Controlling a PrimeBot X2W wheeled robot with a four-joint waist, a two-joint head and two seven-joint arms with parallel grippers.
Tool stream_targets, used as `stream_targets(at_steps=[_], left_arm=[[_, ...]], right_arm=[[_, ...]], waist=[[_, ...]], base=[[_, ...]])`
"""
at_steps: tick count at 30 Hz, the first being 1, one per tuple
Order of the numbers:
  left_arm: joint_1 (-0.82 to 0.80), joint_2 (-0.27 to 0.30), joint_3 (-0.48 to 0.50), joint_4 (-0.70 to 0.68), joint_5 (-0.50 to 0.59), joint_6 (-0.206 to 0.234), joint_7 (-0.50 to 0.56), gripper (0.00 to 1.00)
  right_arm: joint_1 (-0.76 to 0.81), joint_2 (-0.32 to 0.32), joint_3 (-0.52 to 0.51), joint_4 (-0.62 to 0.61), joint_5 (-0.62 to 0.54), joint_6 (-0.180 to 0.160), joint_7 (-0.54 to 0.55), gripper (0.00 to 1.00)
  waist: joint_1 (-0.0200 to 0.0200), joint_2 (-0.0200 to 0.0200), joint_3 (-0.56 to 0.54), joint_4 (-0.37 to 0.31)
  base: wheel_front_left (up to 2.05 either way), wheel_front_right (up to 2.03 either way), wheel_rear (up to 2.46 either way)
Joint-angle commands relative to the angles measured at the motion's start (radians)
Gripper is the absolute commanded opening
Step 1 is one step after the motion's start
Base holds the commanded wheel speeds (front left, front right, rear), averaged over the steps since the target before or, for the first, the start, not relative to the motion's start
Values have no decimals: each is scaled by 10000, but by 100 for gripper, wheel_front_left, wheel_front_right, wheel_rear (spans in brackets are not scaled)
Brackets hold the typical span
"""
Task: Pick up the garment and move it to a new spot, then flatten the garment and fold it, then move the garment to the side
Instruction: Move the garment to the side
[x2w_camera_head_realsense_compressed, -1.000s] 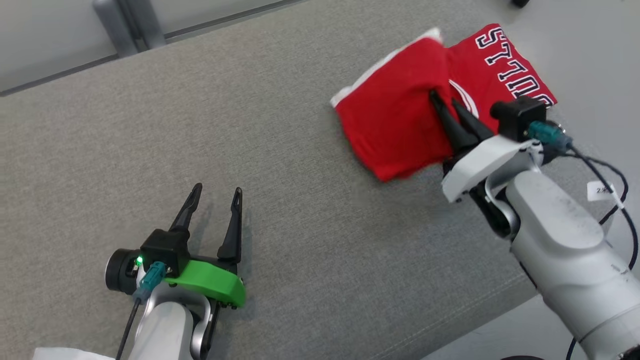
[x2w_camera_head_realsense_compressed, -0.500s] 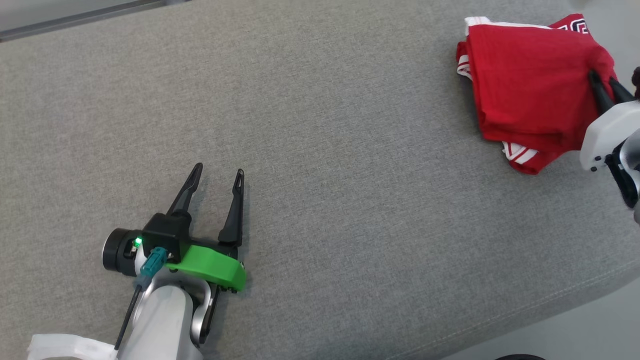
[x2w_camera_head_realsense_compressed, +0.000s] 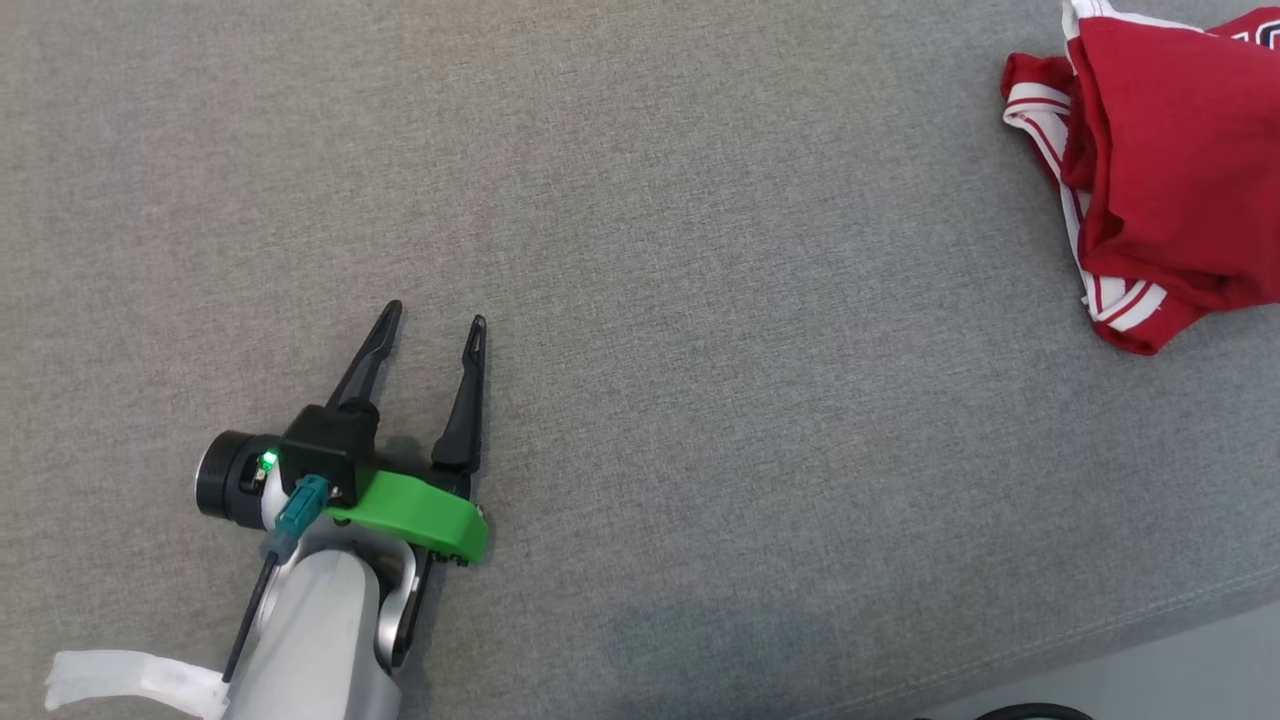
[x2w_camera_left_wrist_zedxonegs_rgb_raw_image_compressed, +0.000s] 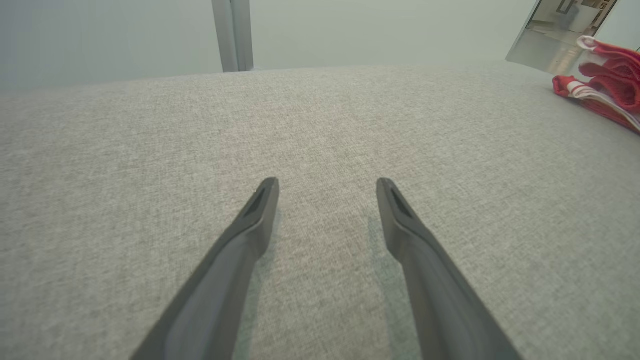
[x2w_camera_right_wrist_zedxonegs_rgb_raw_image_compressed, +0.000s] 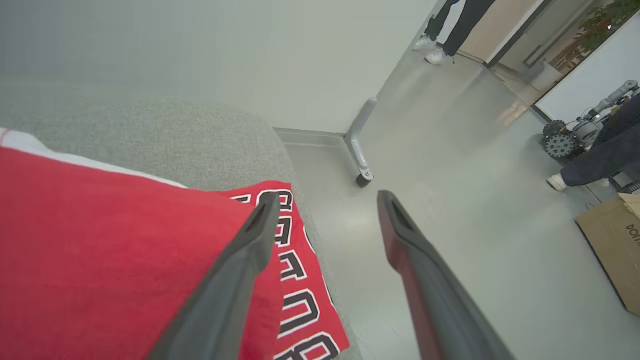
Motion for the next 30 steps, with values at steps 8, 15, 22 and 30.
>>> stream_targets(at_steps=[8, 15, 22, 30], left_arm=[[387, 54, 130, 76, -213, 96, 9, 100], [1071, 53, 412, 196, -408, 449, 9, 100], [1756, 48, 953, 407, -521, 715, 9, 100], [2254, 51, 1413, 563, -559, 853, 9, 100]], right_arm=[[2033, 1885, -2087, -3157, -1434, -17, -22, 100], [4147, 3279, -1072, -5215, -946, -17, -22, 100], [5679, 3854, -485, -5912, -200, -17, -22, 100], [6923, 4251, -497, -6314, -59, -17, -22, 100]], waist=[[-1, 0, -1090, 109], [-1, 0, -2272, 355], [-1, 0, -3158, 856], [-1, 0, -3975, 1455]], base=[[0, 0, 0], [0, 0, 0], [0, 0, 0], [0, 0, 0]])
